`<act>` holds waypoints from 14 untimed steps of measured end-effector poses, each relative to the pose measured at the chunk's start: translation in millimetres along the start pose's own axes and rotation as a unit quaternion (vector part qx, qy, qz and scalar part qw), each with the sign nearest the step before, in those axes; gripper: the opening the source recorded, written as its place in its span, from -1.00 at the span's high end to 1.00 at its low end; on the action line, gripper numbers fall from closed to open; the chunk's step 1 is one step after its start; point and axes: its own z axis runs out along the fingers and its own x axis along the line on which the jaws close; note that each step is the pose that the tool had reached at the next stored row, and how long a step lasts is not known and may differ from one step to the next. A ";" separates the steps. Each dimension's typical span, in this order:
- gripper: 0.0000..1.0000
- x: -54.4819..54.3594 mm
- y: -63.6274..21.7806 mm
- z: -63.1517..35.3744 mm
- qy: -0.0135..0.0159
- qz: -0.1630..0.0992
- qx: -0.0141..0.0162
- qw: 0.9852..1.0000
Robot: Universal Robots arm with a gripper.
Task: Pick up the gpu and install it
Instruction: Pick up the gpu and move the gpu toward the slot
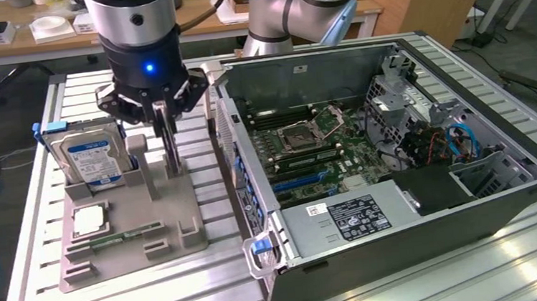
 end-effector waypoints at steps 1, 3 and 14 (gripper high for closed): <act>0.47 0.0 0.1 -0.5 0.000 0.000 -0.001 1.000; 0.47 0.0 0.3 -1.3 0.000 0.000 -0.002 1.000; 0.47 -0.1 1.3 -6.1 -0.001 0.000 -0.010 1.000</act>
